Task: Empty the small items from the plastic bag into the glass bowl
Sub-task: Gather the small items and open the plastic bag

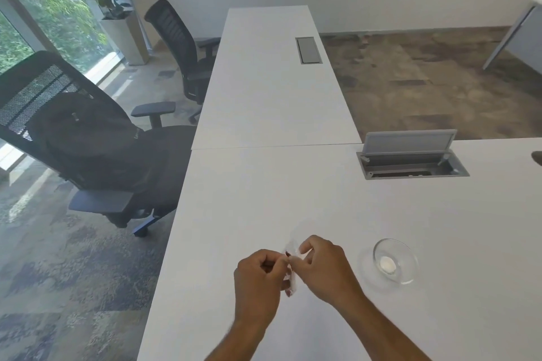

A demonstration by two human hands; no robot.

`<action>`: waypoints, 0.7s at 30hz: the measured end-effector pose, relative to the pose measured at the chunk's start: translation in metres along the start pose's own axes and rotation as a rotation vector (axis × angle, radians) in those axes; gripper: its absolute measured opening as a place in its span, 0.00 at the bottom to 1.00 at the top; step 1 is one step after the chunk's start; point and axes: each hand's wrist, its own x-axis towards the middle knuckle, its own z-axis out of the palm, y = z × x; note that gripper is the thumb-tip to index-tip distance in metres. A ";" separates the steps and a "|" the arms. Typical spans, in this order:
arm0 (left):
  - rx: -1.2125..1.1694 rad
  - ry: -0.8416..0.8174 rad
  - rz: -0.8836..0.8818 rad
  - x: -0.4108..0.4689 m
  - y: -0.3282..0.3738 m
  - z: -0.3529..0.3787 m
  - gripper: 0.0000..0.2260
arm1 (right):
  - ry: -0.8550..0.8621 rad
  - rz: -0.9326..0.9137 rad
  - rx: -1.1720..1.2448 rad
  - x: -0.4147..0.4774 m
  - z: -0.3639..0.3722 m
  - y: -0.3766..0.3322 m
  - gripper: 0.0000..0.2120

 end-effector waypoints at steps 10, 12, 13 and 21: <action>0.218 0.132 0.059 0.004 -0.008 -0.008 0.10 | 0.104 0.063 -0.068 0.002 -0.005 0.009 0.05; 0.263 0.115 0.101 0.003 -0.008 -0.006 0.10 | 0.124 0.058 -0.071 0.002 -0.007 0.009 0.05; 0.267 0.087 0.121 0.003 -0.008 -0.005 0.09 | 0.128 0.048 -0.074 0.003 -0.007 0.009 0.06; 0.183 -0.249 0.055 0.023 -0.037 -0.012 0.27 | 0.011 -0.054 0.020 0.001 -0.024 0.011 0.09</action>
